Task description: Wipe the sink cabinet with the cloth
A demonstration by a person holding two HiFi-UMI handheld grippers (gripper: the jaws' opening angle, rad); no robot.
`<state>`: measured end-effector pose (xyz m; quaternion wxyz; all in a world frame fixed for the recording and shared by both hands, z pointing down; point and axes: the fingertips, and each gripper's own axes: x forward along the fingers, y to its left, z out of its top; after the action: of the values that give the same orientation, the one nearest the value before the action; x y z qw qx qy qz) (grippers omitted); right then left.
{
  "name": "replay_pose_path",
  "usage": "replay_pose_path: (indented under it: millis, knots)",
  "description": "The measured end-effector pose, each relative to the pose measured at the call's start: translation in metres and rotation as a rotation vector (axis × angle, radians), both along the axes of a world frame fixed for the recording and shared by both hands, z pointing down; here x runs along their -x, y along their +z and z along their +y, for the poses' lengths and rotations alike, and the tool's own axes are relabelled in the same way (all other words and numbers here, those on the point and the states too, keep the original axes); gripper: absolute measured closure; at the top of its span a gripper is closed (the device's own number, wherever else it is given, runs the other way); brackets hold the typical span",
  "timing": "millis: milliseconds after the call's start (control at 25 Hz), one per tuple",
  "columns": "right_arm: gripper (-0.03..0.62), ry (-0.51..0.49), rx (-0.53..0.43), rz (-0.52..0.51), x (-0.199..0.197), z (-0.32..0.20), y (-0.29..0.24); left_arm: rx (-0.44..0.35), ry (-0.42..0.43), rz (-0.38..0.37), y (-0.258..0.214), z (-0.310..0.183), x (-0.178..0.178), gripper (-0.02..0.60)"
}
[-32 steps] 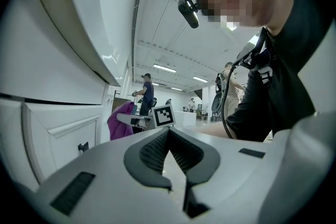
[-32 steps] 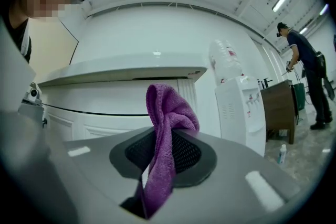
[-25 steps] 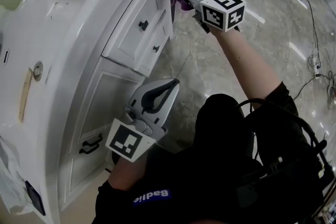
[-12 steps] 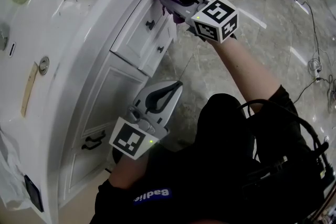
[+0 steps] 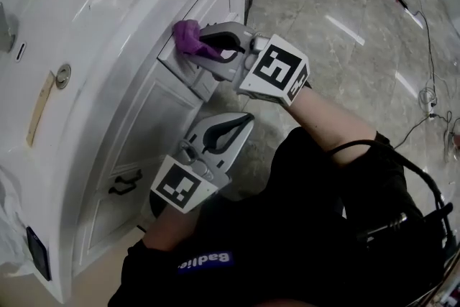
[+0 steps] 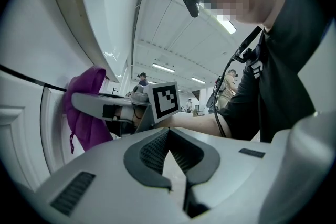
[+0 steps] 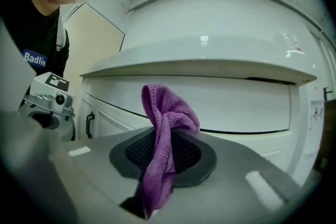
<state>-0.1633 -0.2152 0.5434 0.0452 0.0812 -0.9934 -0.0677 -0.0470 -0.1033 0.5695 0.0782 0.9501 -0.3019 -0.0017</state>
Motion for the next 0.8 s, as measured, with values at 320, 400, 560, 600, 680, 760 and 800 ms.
replay_pose_path:
  millis: [320,400,560,600,680,760,800]
  knots:
    - [0.522,-0.097,0.051,-0.049,0.003,0.032,0.001,-0.009,-0.016,0.021,-0.002,0.007,0.006,0.576]
    - [0.522,-0.047,0.081,-0.07,-0.016,0.012,0.001,-0.018,-0.017,0.023,-0.003,0.009,0.007,0.577]
    - [0.522,0.124,0.142,-0.079,-0.061,-0.048,0.006,-0.015,-0.022,0.007,0.001,0.012,0.011,0.577]
    - [0.522,0.171,0.149,-0.076,-0.071,-0.064,0.008,-0.014,-0.024,0.007,0.001,0.012,0.011,0.577]
    - [0.522,0.261,0.158,-0.061,-0.09,-0.092,0.013,-0.016,-0.023,0.009,0.001,0.013,0.011,0.577]
    - [0.522,0.338,0.157,-0.038,-0.106,-0.12,0.021,-0.015,-0.02,0.005,0.002,0.014,0.009,0.577]
    - [0.522,0.374,0.152,-0.024,-0.113,-0.134,0.025,-0.013,-0.02,0.004,0.003,0.013,0.009,0.575]
